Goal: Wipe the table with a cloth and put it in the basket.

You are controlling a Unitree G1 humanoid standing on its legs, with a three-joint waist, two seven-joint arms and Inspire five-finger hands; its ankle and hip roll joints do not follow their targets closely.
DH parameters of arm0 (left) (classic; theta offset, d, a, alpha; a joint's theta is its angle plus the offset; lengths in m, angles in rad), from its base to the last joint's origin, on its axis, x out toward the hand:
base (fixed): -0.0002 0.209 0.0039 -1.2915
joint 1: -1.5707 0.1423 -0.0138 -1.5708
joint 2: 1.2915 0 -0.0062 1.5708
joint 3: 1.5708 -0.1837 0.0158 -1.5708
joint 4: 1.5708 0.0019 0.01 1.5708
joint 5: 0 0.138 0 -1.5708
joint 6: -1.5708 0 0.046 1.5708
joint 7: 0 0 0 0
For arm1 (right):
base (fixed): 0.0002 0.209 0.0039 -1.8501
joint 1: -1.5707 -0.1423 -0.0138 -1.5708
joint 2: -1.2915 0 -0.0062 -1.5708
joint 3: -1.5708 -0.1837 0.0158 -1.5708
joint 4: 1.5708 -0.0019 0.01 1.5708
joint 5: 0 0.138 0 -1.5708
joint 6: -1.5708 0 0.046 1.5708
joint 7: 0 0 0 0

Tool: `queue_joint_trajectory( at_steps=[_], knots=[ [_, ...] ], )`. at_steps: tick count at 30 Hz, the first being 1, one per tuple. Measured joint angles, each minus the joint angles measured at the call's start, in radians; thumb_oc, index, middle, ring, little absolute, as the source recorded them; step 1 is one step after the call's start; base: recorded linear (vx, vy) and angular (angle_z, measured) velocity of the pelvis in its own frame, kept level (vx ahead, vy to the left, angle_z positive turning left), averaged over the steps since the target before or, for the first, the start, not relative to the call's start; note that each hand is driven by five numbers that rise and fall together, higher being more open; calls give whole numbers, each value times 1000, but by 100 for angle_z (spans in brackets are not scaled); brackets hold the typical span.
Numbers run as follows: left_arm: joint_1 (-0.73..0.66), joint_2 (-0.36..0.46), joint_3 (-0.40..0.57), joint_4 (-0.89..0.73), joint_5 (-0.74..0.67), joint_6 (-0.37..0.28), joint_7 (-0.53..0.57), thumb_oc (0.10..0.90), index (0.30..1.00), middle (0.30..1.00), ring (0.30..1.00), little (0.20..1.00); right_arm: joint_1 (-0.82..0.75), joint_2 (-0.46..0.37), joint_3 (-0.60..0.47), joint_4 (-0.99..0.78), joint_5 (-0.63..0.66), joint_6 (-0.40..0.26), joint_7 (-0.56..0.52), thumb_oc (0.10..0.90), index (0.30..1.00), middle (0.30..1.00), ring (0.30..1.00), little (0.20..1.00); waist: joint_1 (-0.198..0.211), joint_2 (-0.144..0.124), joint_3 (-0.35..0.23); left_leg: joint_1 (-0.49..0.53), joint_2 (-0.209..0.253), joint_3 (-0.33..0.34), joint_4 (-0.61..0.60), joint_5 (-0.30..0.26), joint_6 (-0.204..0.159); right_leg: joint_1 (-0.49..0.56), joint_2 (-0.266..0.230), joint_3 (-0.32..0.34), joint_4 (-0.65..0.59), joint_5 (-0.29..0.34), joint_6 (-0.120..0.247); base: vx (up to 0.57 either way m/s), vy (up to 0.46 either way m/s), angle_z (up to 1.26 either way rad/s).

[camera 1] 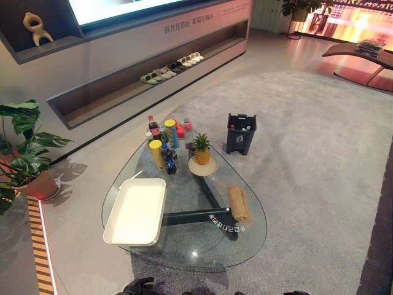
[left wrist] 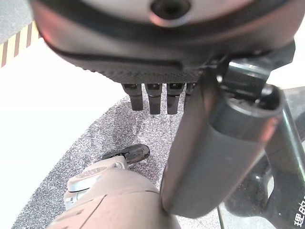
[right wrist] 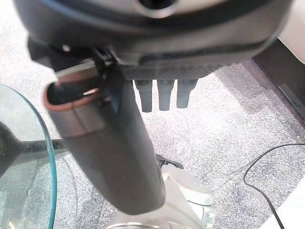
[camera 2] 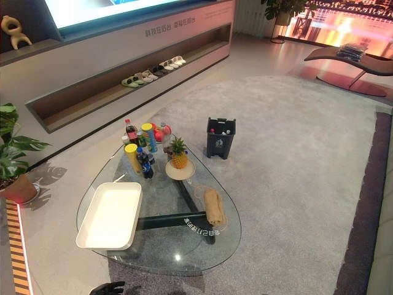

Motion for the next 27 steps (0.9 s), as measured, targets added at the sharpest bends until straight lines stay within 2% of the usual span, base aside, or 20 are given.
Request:
queue_joint_trajectory(
  at_steps=[27],
  knots=[
    [0,0,35,35,1,-21,4,800,900,900,900,900,2,26,0,2,-10,-1,0,800,900,900,900,900,-1,-16,0,1,0,1,0,0,0,1,2,1,0,0,0,4,0,0]
  ],
)
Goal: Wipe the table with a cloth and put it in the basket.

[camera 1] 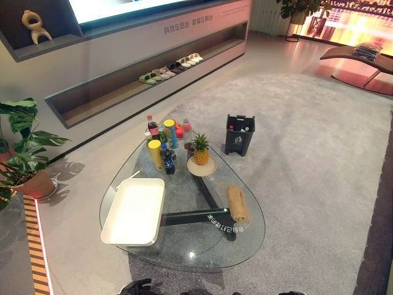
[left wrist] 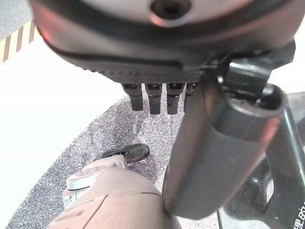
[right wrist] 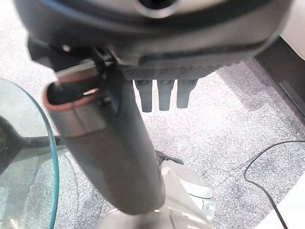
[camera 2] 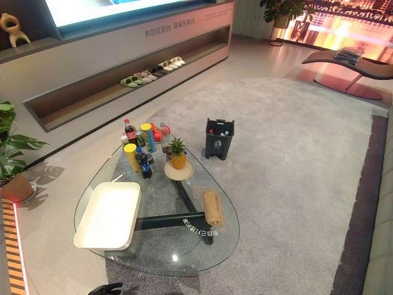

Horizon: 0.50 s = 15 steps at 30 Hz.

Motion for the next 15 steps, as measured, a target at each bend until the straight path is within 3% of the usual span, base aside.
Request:
queue_joint_trajectory(
  at_steps=[5,8,15],
  knots=[
    [-5,0,-1,-1,-2,-3,24,800,900,900,900,900,-1,-2,5,-3,0,0,0,800,900,900,900,900,0,-2,21,-9,0,1,0,0,-1,-11,4,4,0,1,-1,-70,4,-1],
    [-42,1,-25,-2,-17,-4,38,800,900,900,900,900,-32,-5,41,-5,10,-1,0,800,900,900,900,900,-1,3,39,-94,2,2,1,20,-6,-97,5,7,2,22,-4,-254,5,-3],
    [-215,-8,-41,-25,-74,-29,82,800,900,900,900,900,-220,-26,80,-31,43,-3,-34,800,900,900,900,900,-28,37,263,-257,0,2,1,86,-5,-254,7,12,6,88,-4,-178,-27,0]
  ],
)
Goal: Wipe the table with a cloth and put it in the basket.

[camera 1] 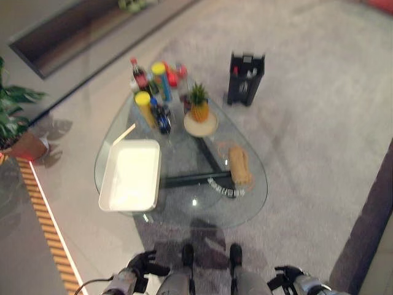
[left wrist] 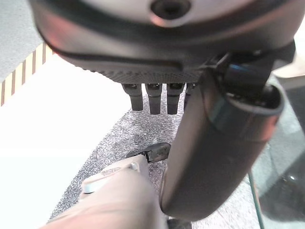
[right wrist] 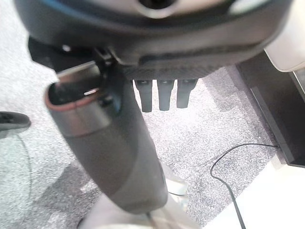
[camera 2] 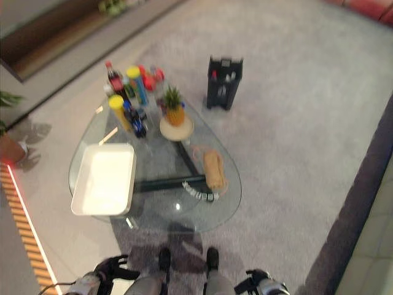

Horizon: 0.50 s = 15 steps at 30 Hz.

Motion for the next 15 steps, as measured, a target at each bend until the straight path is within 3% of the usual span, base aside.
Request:
queue_joint_trajectory(
  at_steps=[9,15],
  knots=[
    [-170,5,2,-35,-195,-60,3,800,900,900,900,900,-169,-36,28,-11,91,-5,-60,800,900,900,900,900,0,35,149,-154,-3,-1,44,29,-12,-154,4,2,39,28,-4,-161,9,-1],
    [-264,26,0,-36,-277,-71,-2,800,900,900,900,900,-256,-48,28,-13,137,-33,-94,800,900,900,900,900,3,20,188,-295,-14,-3,241,-31,-27,-361,-20,18,371,-111,-16,-86,-18,4]
  ],
)
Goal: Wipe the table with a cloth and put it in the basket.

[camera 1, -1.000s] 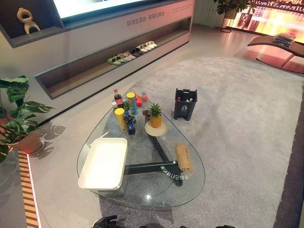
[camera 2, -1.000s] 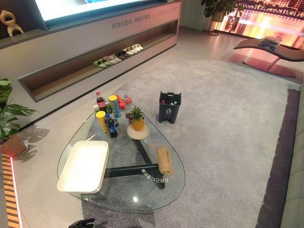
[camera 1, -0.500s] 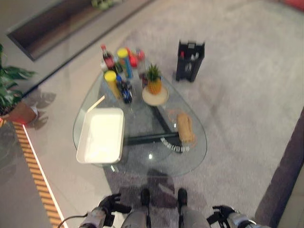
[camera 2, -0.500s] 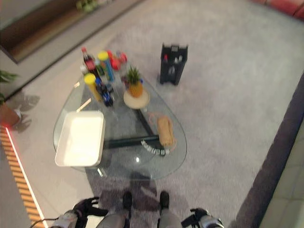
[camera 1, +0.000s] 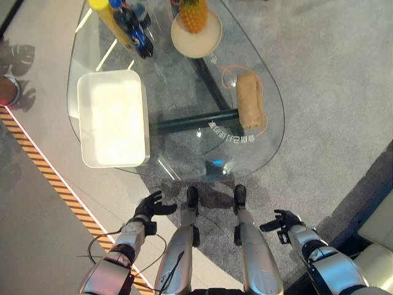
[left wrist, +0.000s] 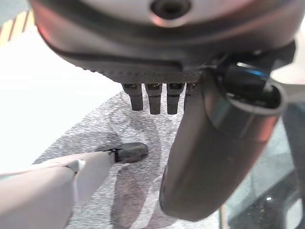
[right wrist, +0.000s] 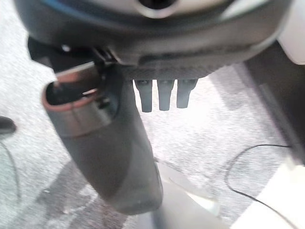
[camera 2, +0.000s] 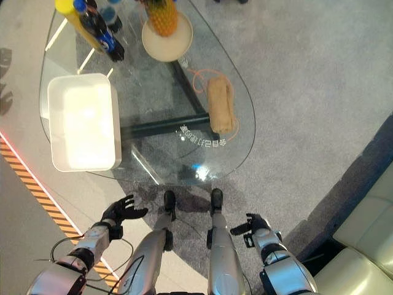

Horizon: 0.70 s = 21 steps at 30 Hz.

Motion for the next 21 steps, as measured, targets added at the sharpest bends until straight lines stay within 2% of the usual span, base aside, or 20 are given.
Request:
queue_joint_trajectory(
  at_steps=[3,6,13,17,21],
  knots=[
    [-6,23,1,-23,-39,-4,-4,800,900,900,900,900,-23,-17,-2,0,13,-7,-2,800,900,900,900,900,0,-4,1,-89,-9,-7,114,-43,4,-102,-15,5,148,-68,-11,-30,-29,14],
    [-5,42,3,-29,-67,-9,-6,800,900,900,900,900,-45,-26,-7,-1,21,-17,-3,800,900,900,900,900,2,-6,2,-192,-2,-26,222,-77,-2,-197,-8,3,243,-95,-22,-23,-23,7],
    [4,29,1,-53,-68,-10,-22,800,900,900,900,900,-48,-45,-3,-18,21,-19,-3,800,900,900,900,900,10,-13,9,-314,16,-52,306,-83,-10,-313,9,-2,328,-101,-35,-1,-6,1],
    [3,25,1,-60,-68,-10,-25,800,900,900,900,900,-43,-38,-3,-18,24,-34,-4,800,900,900,900,900,24,-14,13,-327,23,-58,316,-83,-10,-328,14,-2,339,-101,-39,4,-9,-3],
    [3,25,1,-61,-68,-12,-26,800,900,900,900,900,-43,-38,-3,-25,41,-84,-28,800,900,900,900,900,25,-14,13,-330,24,-64,316,-83,-10,-331,17,-5,339,-101,-39,0,0,0]
  ],
)
